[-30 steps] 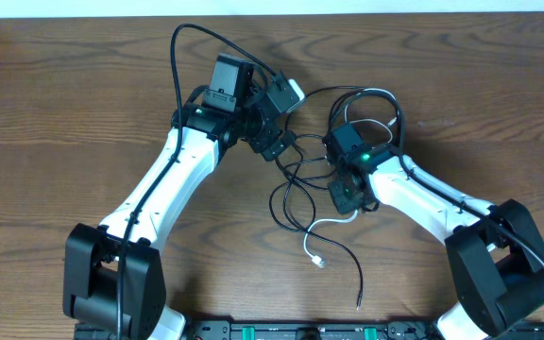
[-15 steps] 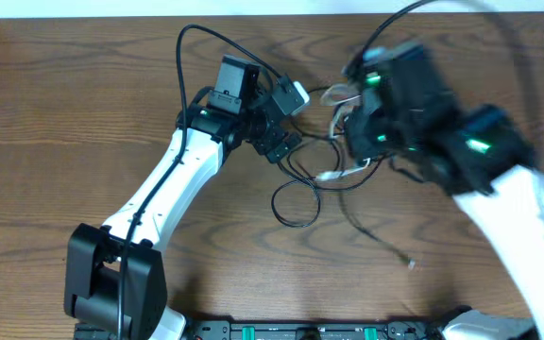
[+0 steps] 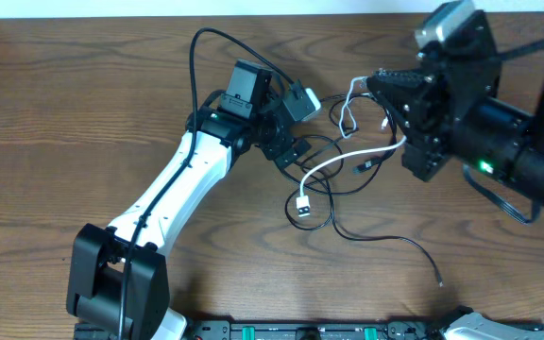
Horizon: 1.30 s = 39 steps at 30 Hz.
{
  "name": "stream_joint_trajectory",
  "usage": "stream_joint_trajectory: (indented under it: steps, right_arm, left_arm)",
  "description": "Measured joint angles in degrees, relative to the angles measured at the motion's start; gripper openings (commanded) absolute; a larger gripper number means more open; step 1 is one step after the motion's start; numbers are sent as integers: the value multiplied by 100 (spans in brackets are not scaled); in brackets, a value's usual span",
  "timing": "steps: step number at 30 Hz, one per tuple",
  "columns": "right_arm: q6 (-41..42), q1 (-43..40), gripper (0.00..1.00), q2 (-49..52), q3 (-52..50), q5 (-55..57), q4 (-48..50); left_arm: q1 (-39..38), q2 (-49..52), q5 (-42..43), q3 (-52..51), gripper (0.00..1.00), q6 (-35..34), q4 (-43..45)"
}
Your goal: Untangle cables
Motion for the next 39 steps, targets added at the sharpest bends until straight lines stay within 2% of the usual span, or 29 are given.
stream_joint_trajectory:
  steps: [9,15,21,32,39]
  right_arm:
    - [-127,0,1,-122,463,-133,-7]
    - [-149,0,1,-459,597,-168,-203]
    - [-160,0,1,-669,645,-192,-507]
    - [-162,0,1,-623,658,-203,-695]
    - [-162,0,1,-629,658,-131,-802]
  left_arm:
    - [-289,0,127,0,98,-2,109]
    - [-299,2,-31,-22,98,-4,1335]
    - [-302,72,-111,-24,98,-4,2039]
    - [-302,988,-125,-24,98,-7,2087]
    - [-352,1191,319,-24,98,-7,2002]
